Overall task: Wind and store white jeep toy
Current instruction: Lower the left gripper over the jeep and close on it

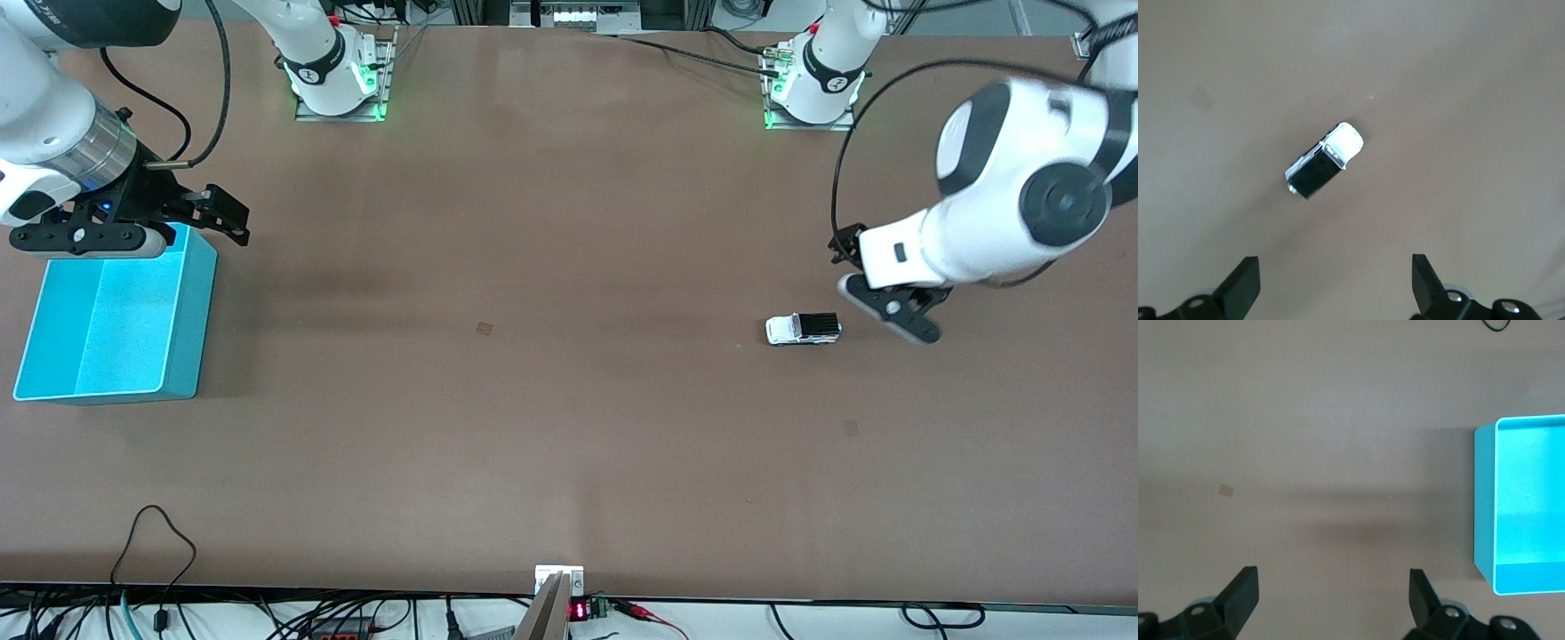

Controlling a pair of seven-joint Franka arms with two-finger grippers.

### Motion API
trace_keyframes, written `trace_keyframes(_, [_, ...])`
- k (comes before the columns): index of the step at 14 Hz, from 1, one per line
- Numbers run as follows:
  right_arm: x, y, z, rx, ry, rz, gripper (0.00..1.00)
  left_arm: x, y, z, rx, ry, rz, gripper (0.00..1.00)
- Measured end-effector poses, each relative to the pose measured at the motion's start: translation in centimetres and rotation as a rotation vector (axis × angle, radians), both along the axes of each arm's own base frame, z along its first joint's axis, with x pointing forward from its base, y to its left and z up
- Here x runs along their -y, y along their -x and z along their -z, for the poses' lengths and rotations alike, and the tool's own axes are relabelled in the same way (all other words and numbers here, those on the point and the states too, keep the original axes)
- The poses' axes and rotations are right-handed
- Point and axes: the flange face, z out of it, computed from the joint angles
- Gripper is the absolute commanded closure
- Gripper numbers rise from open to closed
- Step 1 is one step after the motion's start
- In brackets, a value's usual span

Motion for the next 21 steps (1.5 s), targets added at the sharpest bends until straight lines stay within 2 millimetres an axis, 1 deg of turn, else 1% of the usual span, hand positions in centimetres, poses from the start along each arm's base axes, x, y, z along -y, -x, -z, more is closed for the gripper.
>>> trace_keyframes(2, [0.0, 0.0, 0.0, 0.000, 0.000, 0.000, 0.00, -0.2, -1.5, 3.2, 0.019, 0.027, 0.203, 0.00])
trace_keyframes(4, [0.0, 0.0, 0.0, 0.000, 0.000, 0.000, 0.00, -0.1, -2.2, 6.8, 0.029, 0.046, 0.345, 0.00])
trace_keyframes(7, [0.0, 0.0, 0.0, -0.001, 0.000, 0.000, 0.00, 0.0, -2.0, 12.2, 0.078, 0.066, 0.513, 0.00])
trace_keyframes(9, [0.0, 0.1, 0.0, -0.005, 0.001, 0.000, 0.00, -0.1, -1.0, 15.5, 0.124, 0.082, 0.580, 0.00])
trace_keyframes(10, [0.0, 0.1, 0.0, -0.006, 0.001, 0.000, 0.00, -0.1, -0.3, 16.8, 0.133, 0.087, 0.595, 0.00])
trace_keyframes(12, [0.0, 0.1, 0.1, -0.007, 0.001, 0.000, 0.00, -0.4, 0.9, 18.7, 0.151, 0.092, 0.608, 0.00])
trace_keyframes(14, [0.0, 0.1, 0.1, -0.007, 0.001, 0.000, 0.00, -1.2, 1.7, 20.0, 0.169, 0.096, 0.624, 0.00])
trace_keyframes(17, [0.0, 0.1, 0.1, -0.008, 0.001, 0.000, 0.00, -3.2, 2.2, 21.0, 0.170, 0.104, 0.651, 0.00])
trace_keyframes(19, [0.0, 0.1, 0.1, -0.008, 0.001, 0.000, 0.00, -3.5, 2.6, 21.9, 0.174, 0.110, 0.670, 0.00])
trace_keyframes(21, [0.0, 0.1, 0.1, -0.010, 0.002, 0.000, 0.00, -3.4, 3.2, 22.8, 0.182, 0.113, 0.679, 0.11])
